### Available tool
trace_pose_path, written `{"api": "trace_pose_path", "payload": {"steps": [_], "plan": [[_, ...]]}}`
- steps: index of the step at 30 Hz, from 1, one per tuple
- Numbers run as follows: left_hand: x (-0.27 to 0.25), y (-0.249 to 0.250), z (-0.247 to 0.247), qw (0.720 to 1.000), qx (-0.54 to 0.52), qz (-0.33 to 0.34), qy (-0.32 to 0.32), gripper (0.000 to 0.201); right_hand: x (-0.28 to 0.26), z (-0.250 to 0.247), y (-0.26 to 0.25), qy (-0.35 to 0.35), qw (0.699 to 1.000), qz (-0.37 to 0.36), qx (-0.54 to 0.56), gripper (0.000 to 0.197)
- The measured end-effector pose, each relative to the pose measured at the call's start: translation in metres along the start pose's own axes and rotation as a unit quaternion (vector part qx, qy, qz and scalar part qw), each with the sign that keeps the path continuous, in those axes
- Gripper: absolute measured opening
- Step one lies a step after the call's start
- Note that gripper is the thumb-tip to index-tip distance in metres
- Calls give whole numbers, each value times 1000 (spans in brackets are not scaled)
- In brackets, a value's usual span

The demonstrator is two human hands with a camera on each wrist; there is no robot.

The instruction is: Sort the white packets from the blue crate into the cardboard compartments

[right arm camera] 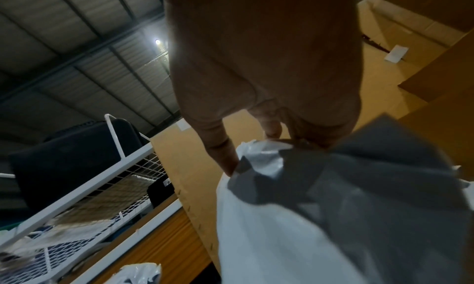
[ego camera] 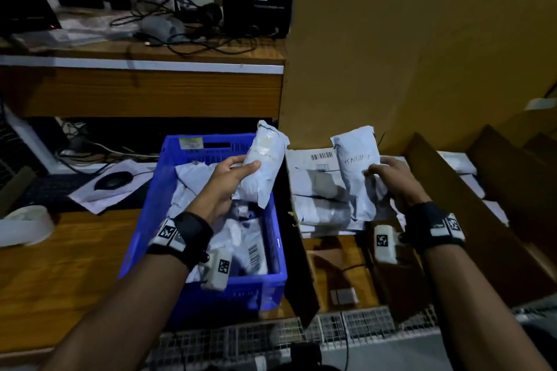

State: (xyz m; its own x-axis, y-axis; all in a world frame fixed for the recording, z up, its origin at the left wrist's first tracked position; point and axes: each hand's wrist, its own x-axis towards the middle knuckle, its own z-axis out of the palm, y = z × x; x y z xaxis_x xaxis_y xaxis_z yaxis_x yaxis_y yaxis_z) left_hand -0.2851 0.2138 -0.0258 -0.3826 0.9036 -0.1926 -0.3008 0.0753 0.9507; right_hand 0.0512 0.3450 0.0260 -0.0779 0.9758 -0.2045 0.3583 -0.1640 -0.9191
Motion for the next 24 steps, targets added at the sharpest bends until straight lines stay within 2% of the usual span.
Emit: {"api": "trace_pose_path", "payload": {"steps": [4,7,10,17,21,24], "plan": [[16,-6,25,999,20,-1,28,51,39,-10,5,-12,1000,8,-7,34],[24,-14,39,999,23,-6,49,51,70,-15,10,-36,998,2,-43,45],[31,-23,49,997,30,-14,73,47,96,-16,8,-72,996,-2,-57,20],[39,-38,49,991,24,-40,122,49,136,6,8,-148,985,-22,-85,33],[39,-38,50,989,43,-43,135,41,161,25,-1,-185,973,-38,-135,21],[37,-36,50,989,39,-44,137,41,188,40,-12,-207,962,-64,-163,21]]}}
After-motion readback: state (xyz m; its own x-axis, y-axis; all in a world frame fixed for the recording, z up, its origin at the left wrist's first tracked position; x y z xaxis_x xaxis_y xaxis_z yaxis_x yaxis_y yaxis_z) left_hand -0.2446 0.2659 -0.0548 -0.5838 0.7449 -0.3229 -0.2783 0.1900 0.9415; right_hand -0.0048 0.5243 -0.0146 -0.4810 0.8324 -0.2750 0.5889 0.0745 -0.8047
